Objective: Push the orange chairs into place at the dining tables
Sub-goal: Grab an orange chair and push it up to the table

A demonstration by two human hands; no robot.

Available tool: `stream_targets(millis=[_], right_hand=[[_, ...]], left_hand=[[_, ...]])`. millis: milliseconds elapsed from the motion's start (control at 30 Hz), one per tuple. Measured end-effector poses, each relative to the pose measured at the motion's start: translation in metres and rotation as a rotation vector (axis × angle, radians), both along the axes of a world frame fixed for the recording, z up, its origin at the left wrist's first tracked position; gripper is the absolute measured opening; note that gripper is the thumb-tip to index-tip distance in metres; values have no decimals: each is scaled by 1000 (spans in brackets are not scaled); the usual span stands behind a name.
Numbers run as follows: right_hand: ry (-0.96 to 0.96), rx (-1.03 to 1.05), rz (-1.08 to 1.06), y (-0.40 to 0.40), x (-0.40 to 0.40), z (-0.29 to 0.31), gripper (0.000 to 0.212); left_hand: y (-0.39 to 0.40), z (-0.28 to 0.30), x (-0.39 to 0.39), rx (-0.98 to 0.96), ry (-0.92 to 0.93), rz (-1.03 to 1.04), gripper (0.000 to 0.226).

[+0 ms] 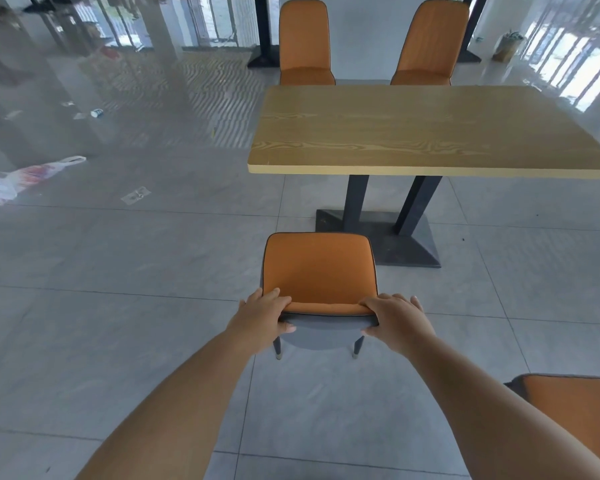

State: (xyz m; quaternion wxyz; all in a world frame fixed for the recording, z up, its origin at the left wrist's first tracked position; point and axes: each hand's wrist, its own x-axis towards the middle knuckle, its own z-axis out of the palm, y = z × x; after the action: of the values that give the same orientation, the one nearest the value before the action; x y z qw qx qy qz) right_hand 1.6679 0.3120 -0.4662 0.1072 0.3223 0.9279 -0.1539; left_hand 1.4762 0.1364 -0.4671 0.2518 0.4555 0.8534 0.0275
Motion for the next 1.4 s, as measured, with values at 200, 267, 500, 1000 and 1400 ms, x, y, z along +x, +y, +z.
stream_targets(millis=[200, 267, 500, 1000, 1400], right_hand=[[5, 9, -22, -12, 9, -4, 26], [8, 9, -28, -14, 11, -4, 24], [5, 6, -45, -24, 16, -2, 23], [9, 21, -33, -36, 32, -1, 29], [-47, 13, -17, -40, 33, 4, 51]], left_hand=[[-8, -2, 3, 11, 6, -23, 61], [-10, -1, 5, 16, 10, -36, 58], [-15, -3, 7, 7, 16, -46, 62], [-26, -7, 18, -32, 3, -54, 64], [-31, -3, 23, -51, 60, -72, 74]])
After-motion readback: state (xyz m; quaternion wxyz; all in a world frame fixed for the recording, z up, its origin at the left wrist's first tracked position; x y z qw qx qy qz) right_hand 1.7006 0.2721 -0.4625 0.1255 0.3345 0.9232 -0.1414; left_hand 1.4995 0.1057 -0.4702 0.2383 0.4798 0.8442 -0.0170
